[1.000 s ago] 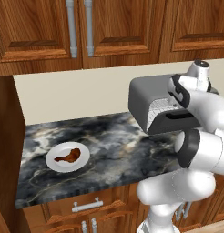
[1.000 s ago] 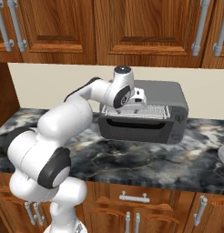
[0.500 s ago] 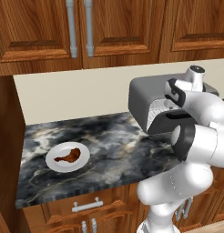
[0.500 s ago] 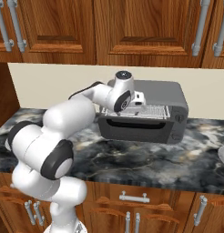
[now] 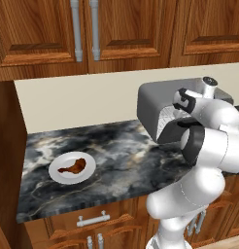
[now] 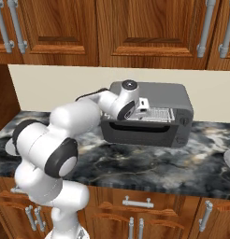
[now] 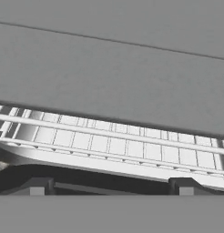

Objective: Open the toaster oven door. Place the bread on the top rack in the toaster oven and place the chicken drumstick on the bottom rack.

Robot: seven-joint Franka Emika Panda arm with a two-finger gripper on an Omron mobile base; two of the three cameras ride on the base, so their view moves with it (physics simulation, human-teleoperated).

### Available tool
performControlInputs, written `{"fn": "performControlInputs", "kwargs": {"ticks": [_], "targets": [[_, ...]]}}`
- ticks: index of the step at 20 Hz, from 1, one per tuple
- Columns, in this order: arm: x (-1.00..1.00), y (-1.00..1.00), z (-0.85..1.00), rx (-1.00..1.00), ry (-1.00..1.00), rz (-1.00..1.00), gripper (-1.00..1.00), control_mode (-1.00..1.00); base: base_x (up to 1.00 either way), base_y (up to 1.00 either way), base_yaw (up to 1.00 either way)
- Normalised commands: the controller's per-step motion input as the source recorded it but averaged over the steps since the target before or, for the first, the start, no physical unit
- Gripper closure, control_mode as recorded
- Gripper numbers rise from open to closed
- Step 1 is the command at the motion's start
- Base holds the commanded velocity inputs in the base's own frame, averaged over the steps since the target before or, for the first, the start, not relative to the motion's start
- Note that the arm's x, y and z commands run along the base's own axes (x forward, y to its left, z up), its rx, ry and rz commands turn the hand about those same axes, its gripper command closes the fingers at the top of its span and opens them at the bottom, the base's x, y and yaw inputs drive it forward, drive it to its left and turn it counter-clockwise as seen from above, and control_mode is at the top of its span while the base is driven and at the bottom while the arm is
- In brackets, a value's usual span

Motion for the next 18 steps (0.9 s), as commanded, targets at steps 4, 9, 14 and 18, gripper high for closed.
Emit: {"fn": "performControlInputs", "kwargs": {"ticks": [4,9,14,18], "targets": [[0.08,-0.01,-0.17,0.01,-0.02,0.02,-1.00,-1.00,0.00,0.00,0.00],[-0.05,-0.06,-0.20,0.00,0.00,0.00,-1.00,-1.00,0.00,0.00,0.00],[-0.33,-0.15,-0.16,0.00,0.00,0.00,-1.00,-1.00,0.00,0.00,0.00],[-0.46,-0.17,-0.12,0.00,0.01,0.00,-1.00,-1.00,0.00,0.00,0.00]]}}
